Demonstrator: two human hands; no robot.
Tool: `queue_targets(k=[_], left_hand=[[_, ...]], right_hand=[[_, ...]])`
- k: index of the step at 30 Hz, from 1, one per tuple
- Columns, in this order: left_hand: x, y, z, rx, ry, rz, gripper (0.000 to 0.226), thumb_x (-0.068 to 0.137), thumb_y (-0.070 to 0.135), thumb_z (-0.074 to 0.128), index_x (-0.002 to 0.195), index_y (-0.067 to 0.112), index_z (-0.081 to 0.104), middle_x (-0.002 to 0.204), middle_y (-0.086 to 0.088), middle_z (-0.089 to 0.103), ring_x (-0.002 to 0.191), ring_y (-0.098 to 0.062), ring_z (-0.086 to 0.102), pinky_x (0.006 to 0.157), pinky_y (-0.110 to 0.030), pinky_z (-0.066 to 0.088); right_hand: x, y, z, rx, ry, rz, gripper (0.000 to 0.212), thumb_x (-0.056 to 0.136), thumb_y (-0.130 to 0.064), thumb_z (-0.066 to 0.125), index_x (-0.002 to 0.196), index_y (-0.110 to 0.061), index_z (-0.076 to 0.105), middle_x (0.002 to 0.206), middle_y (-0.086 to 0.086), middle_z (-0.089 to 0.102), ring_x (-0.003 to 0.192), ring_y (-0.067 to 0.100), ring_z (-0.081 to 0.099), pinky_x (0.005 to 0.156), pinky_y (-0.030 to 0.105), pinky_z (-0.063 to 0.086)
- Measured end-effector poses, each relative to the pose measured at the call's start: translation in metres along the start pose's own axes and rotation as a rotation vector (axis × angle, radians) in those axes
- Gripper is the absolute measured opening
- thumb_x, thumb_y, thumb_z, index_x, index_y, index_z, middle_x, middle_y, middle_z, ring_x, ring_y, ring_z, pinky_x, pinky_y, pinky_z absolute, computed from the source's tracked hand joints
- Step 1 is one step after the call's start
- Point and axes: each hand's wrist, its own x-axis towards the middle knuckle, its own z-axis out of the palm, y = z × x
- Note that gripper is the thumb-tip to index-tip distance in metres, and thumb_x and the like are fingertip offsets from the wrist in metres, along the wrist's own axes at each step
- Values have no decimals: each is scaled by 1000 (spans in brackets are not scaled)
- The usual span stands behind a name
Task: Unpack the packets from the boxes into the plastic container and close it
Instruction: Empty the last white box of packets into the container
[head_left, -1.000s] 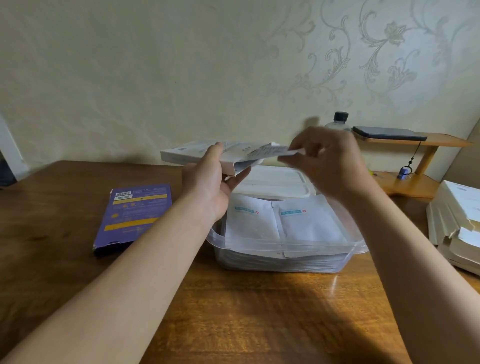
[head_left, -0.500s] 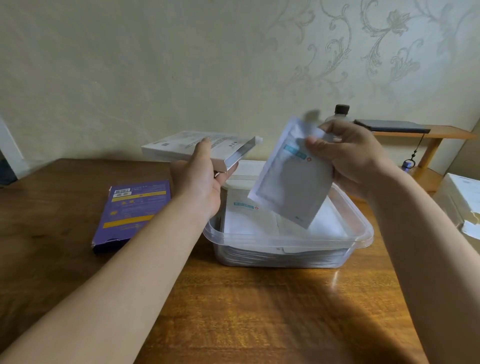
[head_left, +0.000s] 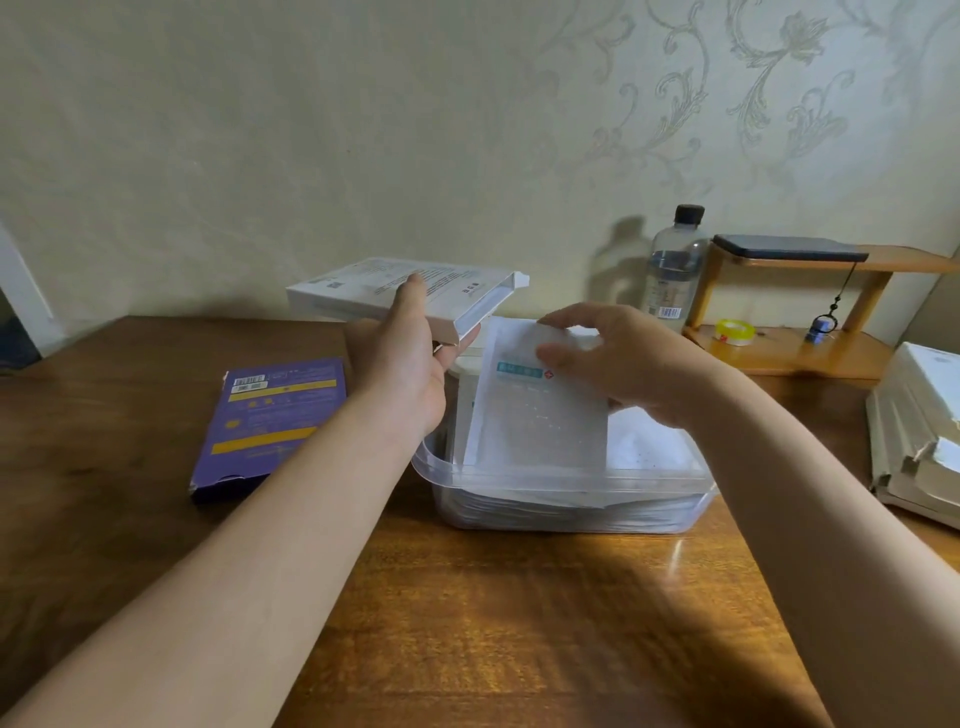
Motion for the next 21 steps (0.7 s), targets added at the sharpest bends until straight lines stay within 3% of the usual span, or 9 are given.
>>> queue_targets(k=[2,4,8,11,14,18,21], left_hand=[[-1,1,0,1,0,0,17,95,15,70,106,12,57,115,-15,69,91,-27,75,72,-48,64],[-1,1,1,1,5,-3,18,96,15,69,108,12,57,115,-14,68,93,-27,73,72,-48,64],[-2,0,0,15,11,-6,20,96,15,70,109,12,56,116,-14,67,93,-26,72,72,-47,65],[-2,0,0,15,10,-11,27,96,16,70,117,10,54,117,-14,67,94,-25,72,73,-47,65],[-1,1,0,21,6,-9,28,96,16,70,118,10,54,117,-14,68,94,-26,73,73,-48,64],[0,0,1,34,6,-12,24,95,15,70,113,7,56,117,-16,68,95,-28,73,72,-48,64],[0,0,0,38,-1,-11,30,96,16,70,120,5,55,118,-16,68,97,-28,73,71,-48,65]], right_hand=[[-4,-2,-1,-202,-31,-11,57,82,-35,78,134,-35,54,117,4,60,93,24,68,78,41,62],[-6,-4,-2,-446,-77,-42,75,77,-41,82,143,-38,45,133,1,52,105,21,62,93,40,55],[-10,-8,2,-832,-213,-111,82,75,-57,77,146,-44,37,147,-3,39,129,23,45,109,44,40],[-12,-10,5,-899,-273,-142,85,73,-67,71,147,-47,33,156,-9,30,139,21,37,114,48,33],[-8,-7,12,-915,-360,-189,83,79,-68,63,151,-46,28,159,-16,28,144,15,31,119,44,26],[-2,-1,24,-884,-418,-231,78,85,-68,56,152,-46,25,157,-15,34,142,14,35,119,39,28],[-2,0,29,-852,-417,-256,76,86,-65,56,153,-45,25,155,-14,37,140,14,38,116,33,29]])
